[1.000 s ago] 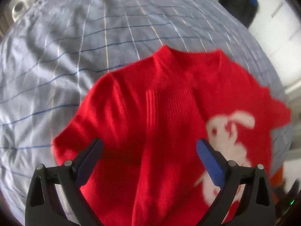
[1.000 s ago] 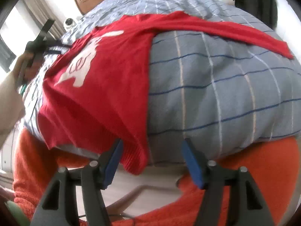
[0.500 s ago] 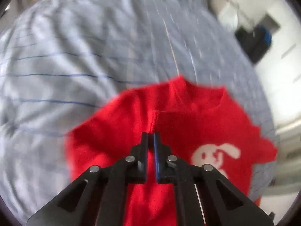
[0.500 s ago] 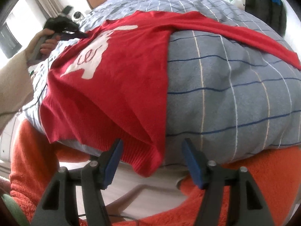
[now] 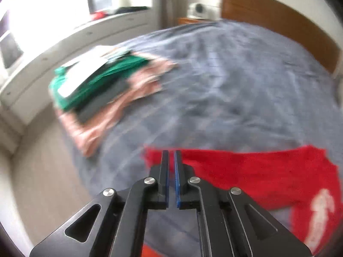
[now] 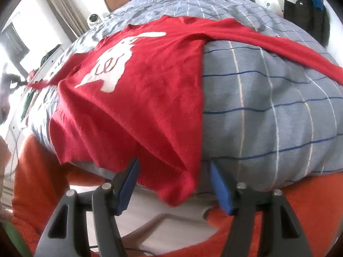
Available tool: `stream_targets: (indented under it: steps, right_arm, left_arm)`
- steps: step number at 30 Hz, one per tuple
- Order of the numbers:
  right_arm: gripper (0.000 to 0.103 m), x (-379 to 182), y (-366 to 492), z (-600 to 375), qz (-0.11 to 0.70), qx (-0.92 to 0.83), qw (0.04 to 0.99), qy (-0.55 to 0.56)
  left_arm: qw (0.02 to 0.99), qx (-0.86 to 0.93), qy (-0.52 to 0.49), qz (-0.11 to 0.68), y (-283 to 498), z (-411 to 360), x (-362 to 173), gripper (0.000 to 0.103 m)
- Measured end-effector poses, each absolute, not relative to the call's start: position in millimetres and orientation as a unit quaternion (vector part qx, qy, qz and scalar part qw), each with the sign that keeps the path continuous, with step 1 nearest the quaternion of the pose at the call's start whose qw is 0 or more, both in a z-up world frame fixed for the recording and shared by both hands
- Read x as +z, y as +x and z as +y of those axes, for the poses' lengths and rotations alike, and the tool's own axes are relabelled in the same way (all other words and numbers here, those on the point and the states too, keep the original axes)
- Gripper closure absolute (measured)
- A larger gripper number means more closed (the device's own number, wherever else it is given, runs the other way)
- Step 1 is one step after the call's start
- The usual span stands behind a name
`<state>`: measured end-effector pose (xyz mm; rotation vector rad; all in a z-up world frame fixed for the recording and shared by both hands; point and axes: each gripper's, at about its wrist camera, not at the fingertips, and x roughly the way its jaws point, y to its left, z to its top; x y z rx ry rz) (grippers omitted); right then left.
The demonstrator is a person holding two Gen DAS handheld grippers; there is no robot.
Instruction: Fold small clothes
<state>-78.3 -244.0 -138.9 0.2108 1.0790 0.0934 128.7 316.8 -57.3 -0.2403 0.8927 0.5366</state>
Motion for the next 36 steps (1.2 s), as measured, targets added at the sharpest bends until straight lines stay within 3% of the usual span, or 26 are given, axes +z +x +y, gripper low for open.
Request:
stream_targets:
  steps: [8, 10, 12, 14, 15, 18, 23, 29, 36]
  right_arm:
    - [0.038, -140, -78, -246, 0.517, 0.038, 0.849, 0.102]
    - [0.038, -135, -77, -252, 0.513, 0.038, 0.85, 0.111]
    - [0.035, -123, -69, -263, 0.511, 0.043, 0.851, 0.113]
    - [0.022, -106, -52, -278, 0.508, 0.049, 0.854, 0.104]
    - [0.017, -94, -38, -286, 0.504, 0.051, 0.857, 0.096]
    - [0.016, -63, 8, -309, 0.492, 0.055, 0.865, 0.081]
    - [0.01, -30, 120, -339, 0.462, 0.068, 0.881, 0.075]
    - [0.009, -64, 246, -346, 0.496, 0.126, 0.851, 0.121]
    - [0.009, -119, 332, -285, 0.542, 0.184, 0.82, -0.025]
  left_arm:
    - [0.83, 0.299, -0.121, 0.454, 117, 361, -87, 0.102]
    - [0.833, 0.289, -0.084, 0.465, 120, 348, -80, 0.086]
    - [0.851, 0.238, -0.043, 0.467, 127, 325, -68, 0.039]
    - [0.874, 0.191, -0.002, 0.446, 138, 293, -49, 0.025]
    - [0.886, 0.155, 0.02, 0.437, 147, 272, -38, 0.023]
    - [0.897, 0.023, 0.051, 0.439, 186, 212, -21, 0.008]
    - [0.862, -0.128, 0.089, 0.482, 271, 121, -50, 0.005]
    - [0.824, -0.184, 0.113, 0.524, 350, 54, -108, 0.005]
    - [0.791, -0.199, 0.185, 0.548, 374, 17, -162, 0.002]
